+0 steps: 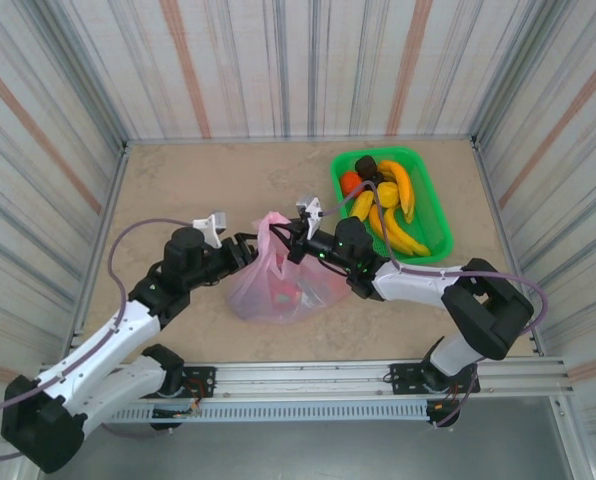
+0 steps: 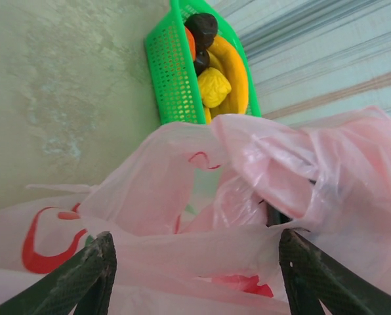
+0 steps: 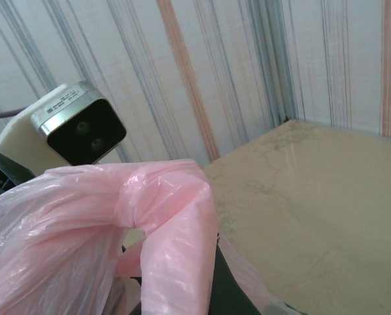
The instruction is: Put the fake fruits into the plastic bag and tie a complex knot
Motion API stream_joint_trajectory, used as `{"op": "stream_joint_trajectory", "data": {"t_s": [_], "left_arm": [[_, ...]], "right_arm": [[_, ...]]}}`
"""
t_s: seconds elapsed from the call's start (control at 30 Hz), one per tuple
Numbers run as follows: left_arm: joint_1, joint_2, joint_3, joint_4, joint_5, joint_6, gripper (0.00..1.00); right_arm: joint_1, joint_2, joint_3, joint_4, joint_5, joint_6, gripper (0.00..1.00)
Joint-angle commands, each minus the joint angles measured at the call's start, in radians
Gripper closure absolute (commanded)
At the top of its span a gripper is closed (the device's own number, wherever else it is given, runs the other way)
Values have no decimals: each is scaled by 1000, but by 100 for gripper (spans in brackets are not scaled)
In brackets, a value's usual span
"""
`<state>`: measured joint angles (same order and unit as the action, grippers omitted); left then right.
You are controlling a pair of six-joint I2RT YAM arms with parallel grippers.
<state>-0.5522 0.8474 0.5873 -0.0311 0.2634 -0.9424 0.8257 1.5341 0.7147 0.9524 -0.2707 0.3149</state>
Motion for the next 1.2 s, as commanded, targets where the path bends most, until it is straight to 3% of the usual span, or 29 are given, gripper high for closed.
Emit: {"op": "stream_joint_trajectory", "data": {"t_s": [0.0,0.43,0.57,0.7,0.87,1.03,1.17], "left_arm": [[1,-66,42,-111,-80,74,30],[122,-168,102,-227,-26,95,26],[167,-175,80,-189,4,-66,25],[208,-150,37,-95,47,-277,35],[251,-48,30,34,184,-420,42],[249,36,35,157,271,-486,44],[240,48,45,163,288,-493,47]], "right_arm": [[10,13,-13,65,-27,23,100],[9,-3,-23,45,-32,-9,100],[10,-2,-20,42,-43,-14,100],[10,-3,-17,37,-51,-14,100],[10,-10,-11,13,-53,-25,100],[13,-11,-6,3,-59,-31,100],[13,-9,-4,3,-59,-30,100]]}}
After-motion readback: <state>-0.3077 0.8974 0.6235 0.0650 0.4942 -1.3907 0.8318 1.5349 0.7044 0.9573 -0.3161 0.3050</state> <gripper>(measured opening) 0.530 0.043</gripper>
